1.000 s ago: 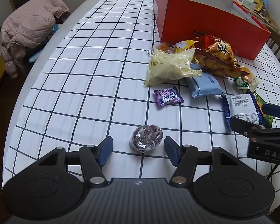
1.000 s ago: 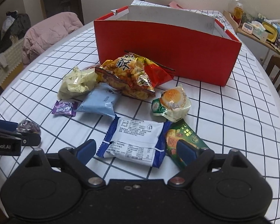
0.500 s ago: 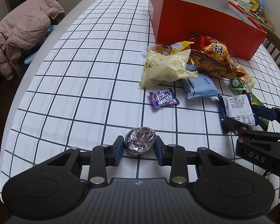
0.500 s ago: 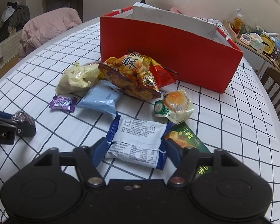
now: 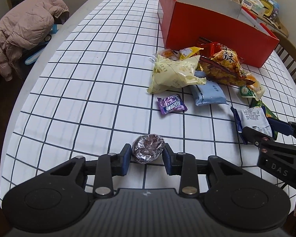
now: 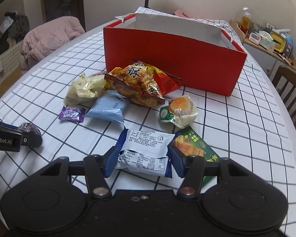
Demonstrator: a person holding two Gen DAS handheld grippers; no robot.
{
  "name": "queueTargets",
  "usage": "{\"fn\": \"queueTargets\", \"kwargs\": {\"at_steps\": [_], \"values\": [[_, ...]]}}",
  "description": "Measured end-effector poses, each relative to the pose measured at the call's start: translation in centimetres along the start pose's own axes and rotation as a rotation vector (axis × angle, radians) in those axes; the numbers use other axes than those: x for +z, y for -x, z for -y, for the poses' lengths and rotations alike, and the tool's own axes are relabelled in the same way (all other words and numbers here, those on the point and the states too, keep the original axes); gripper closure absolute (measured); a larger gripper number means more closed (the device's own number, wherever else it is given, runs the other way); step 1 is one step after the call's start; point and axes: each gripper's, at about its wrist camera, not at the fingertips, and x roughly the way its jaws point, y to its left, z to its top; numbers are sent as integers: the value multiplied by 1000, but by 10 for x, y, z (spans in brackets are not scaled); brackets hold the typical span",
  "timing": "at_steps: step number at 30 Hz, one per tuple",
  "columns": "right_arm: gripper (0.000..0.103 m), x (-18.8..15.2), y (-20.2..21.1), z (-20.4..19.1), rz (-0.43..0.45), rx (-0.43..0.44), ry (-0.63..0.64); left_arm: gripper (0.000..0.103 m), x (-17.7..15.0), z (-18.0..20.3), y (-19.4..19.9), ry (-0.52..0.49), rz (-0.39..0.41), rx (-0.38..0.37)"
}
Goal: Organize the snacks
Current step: 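Grasp the foil chocolate with the left tool while the right grasps the white wafer packet, then carry both snacks over the box and open both tools to release them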
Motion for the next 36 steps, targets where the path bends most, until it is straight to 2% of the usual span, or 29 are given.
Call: {"fn": "queueTargets", "kwargs": {"at_steps": [10,18,26,36], "values": [[47,5,31,10,27,46,-70,70,6,7,23,5,14,-23],[47,28,58,24,71,69,-93,70,28,25,48,-28,54,-46],[47,67,72,48,135,63,-98,70,65,46,65,-54,102,-72],[47,124,61,83,183,46,-77,70,131,75,72,-91,176,-76]]}}
